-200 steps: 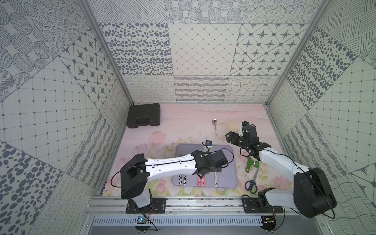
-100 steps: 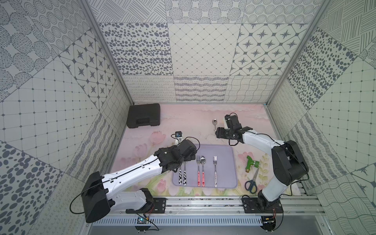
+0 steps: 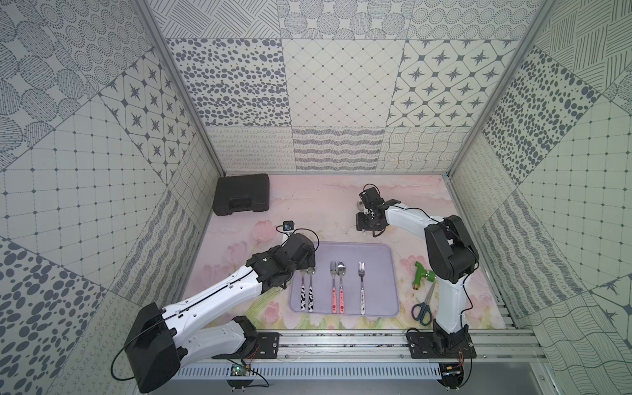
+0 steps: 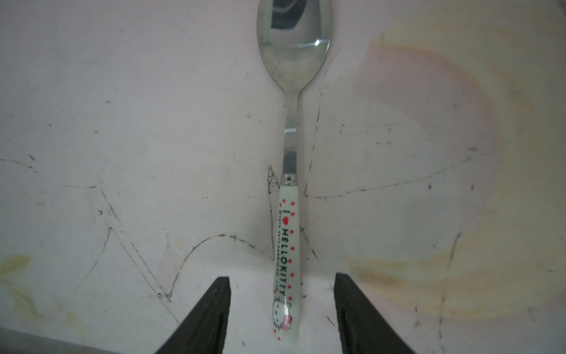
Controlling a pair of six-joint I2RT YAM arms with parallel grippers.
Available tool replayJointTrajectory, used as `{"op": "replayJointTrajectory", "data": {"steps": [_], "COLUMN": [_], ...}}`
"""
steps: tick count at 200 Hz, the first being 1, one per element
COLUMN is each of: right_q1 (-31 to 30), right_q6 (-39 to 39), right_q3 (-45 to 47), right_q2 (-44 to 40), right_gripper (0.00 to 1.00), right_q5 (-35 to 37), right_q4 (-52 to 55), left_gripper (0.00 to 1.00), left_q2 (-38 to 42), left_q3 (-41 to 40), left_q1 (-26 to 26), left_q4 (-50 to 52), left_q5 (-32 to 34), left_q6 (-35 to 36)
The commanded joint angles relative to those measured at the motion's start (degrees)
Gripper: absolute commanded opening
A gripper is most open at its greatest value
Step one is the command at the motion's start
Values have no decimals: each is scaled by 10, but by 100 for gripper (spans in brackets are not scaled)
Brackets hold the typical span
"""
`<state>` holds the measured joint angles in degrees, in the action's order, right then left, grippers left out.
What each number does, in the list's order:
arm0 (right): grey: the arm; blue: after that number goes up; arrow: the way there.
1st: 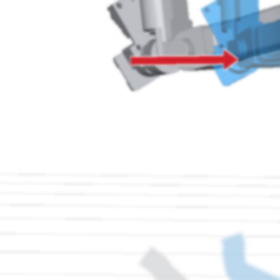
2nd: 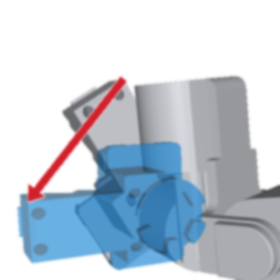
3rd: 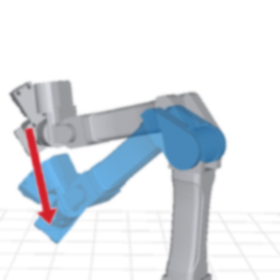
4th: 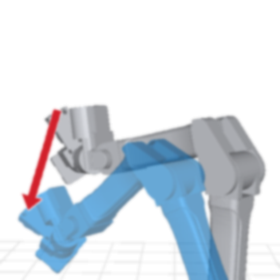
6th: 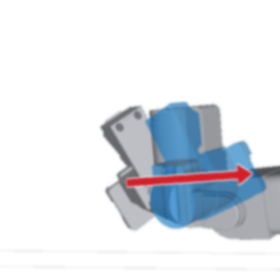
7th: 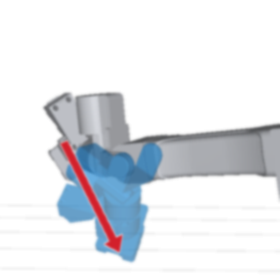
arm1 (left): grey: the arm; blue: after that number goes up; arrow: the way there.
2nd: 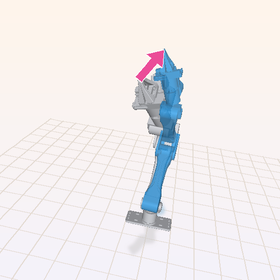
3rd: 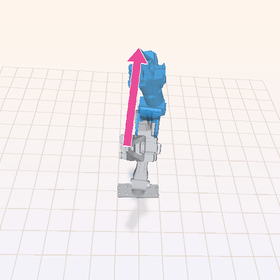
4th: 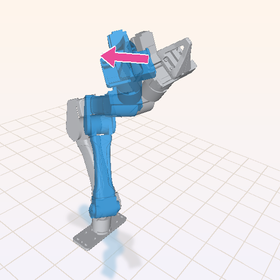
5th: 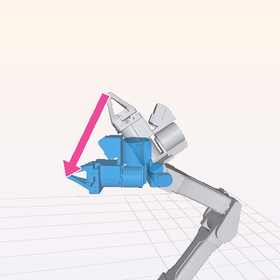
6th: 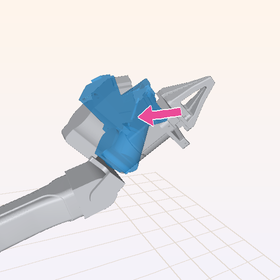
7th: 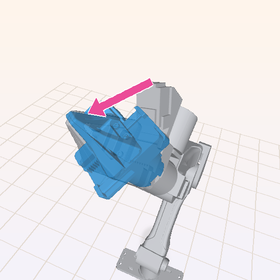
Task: Set the spoon and fork side by side
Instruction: Pick up the spoon from the center of the board.
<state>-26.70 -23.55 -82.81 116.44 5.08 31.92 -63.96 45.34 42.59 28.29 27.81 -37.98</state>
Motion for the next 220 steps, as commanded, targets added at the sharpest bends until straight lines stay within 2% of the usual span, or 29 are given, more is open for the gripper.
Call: {"op": "replayJointTrajectory", "data": {"steps": [1,122,170,211,220], "right_q1": [-4,-4,-4,-4,-4], "right_q6": [-3,2,1,-1,-2], "right_q3": [-41,-163,-190,-191,-191], "right_q2": [24,115,133,123,120], "right_gripper": [56,39,21,1,0], "right_q5": [27,36,37,41,42], "right_q4": [39,116,135,137,137], "left_gripper": [99,99,99,99,99], "left_q2": [6,60,70,70,71], "left_q3": [-5,-31,-38,-38,-38], "left_q1": [-9,-9,-9,-9,-9], "left_q4": [-56,-62,-64,-64,-63], "left_q5": [-51,-57,-54,-56,-55], "left_q6": [49,35,32,29,29]}}
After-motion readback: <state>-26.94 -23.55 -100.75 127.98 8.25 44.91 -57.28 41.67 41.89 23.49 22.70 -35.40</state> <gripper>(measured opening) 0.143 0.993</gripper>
